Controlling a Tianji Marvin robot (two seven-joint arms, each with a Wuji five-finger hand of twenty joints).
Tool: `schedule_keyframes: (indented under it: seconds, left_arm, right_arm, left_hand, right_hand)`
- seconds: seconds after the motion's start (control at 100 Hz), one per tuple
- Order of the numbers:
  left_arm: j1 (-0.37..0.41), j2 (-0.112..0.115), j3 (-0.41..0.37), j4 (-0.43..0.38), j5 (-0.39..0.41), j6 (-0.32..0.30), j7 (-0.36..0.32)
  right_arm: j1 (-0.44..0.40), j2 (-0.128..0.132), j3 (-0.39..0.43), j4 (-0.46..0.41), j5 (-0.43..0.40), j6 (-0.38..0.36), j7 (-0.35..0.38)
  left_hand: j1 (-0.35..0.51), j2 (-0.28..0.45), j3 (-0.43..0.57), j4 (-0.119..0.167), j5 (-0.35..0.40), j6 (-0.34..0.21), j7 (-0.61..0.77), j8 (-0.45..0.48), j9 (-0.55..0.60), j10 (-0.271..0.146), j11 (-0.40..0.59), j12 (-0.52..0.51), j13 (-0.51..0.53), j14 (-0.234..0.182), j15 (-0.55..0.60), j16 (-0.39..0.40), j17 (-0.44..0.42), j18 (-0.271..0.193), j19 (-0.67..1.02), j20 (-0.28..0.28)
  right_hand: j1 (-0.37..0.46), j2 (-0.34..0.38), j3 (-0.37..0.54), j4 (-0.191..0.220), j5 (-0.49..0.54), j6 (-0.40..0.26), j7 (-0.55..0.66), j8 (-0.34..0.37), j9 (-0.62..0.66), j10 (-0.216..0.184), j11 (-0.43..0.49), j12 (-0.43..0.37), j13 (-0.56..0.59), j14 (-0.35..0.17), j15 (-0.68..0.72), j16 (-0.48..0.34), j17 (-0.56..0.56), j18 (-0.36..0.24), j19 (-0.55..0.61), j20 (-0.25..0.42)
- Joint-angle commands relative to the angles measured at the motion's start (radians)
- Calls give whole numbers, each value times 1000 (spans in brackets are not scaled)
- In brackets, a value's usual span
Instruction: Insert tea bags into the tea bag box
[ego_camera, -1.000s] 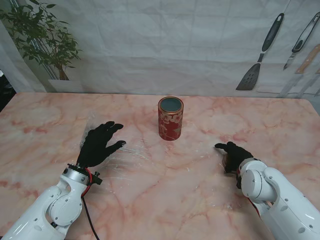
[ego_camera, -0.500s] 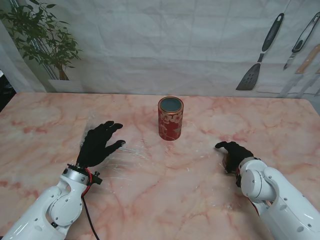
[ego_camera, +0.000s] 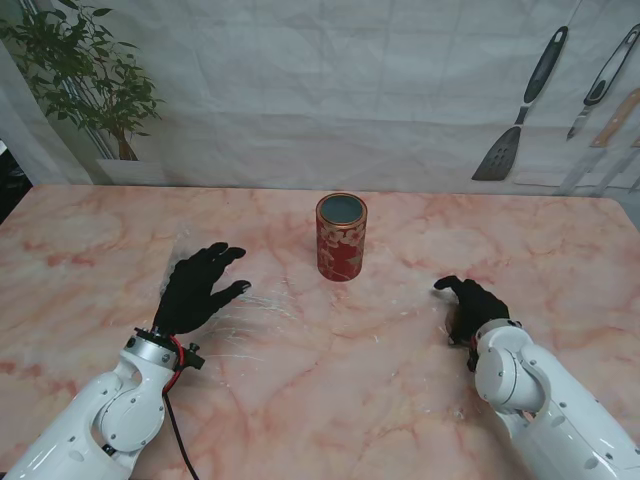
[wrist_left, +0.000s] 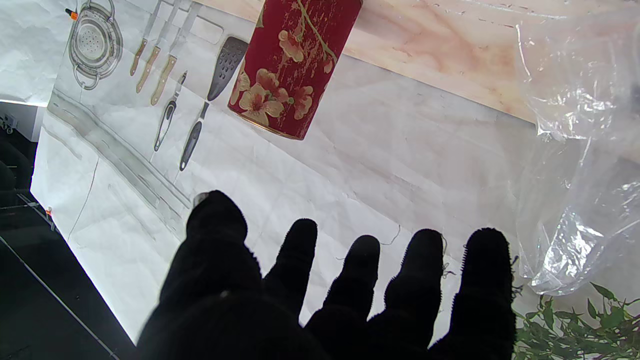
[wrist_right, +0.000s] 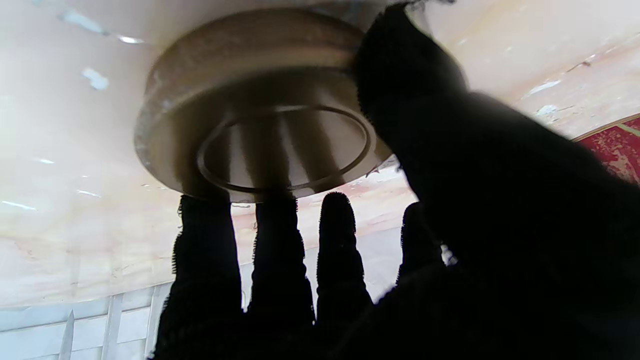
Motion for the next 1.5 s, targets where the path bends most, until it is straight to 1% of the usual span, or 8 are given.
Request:
schedule_keyframes:
  seconds: [0.0,0.16,0.39,0.66,1.3,1.49]
  left_arm:
    - [-1,-3,-2,-3,-6,0,-14]
    - [-2,-2,-3,-2,-8,-4,-21]
    - [-3,-3,-3,2,-10,-7,-16]
    - [-4,-3,-1,5,-7,-7,-12]
    - [-4,-2,-3,6,4,-6,-7]
    - [-3,-2,-3,6,3,-9,-8]
  right_arm:
    - [-18,-8,-4,25,0,6,24]
    - [-8,-8,0,25,-2,8,23]
    - [1,-4,4,19,-22,10,40]
    - [9,-5,10,15,-33,22,32]
    - [41,-29,0,43,5,41,-76]
    - [47,-28,0,42,4,43,-70]
  left_hand:
    - [40,32,-18,-5,8,-13,1,6,-35,-24,-5,3,8,-19,-11,10,0,10,34,14]
    - [37,32,-18,-5,8,-13,0,6,-34,-22,-5,3,10,-17,-10,10,1,10,36,15]
    - [37,33,-17,-5,8,-12,0,6,-34,-18,-7,3,9,-18,-10,10,1,11,36,15]
    - [37,33,-17,-5,9,-11,0,7,-33,-16,-8,3,11,-18,-8,12,2,10,39,17]
    - [37,33,-17,-5,11,-10,0,8,-32,-18,-7,4,12,-18,-8,12,3,7,41,18]
    - [37,33,-17,-4,11,-8,0,8,-32,-15,-7,4,11,-17,-9,11,3,6,40,17]
  right_hand:
    - [323,142,330,140,2,-17,9,10,10,-5,11,2,316,-27,746,140,201,-175,1304,90]
    - [321,139,335,140,24,-9,8,13,18,5,8,3,318,-18,749,144,213,-177,1300,96]
    - [319,139,340,141,37,-3,6,17,21,5,5,5,316,-17,753,154,220,-183,1301,104]
    - [319,143,340,141,53,4,6,22,23,8,6,9,311,-13,755,165,223,-190,1301,111]
    - [323,148,337,140,90,13,4,32,38,17,3,13,309,2,759,188,235,-199,1308,118]
    - [324,150,335,139,99,14,3,35,43,17,1,14,310,5,758,192,237,-199,1308,119]
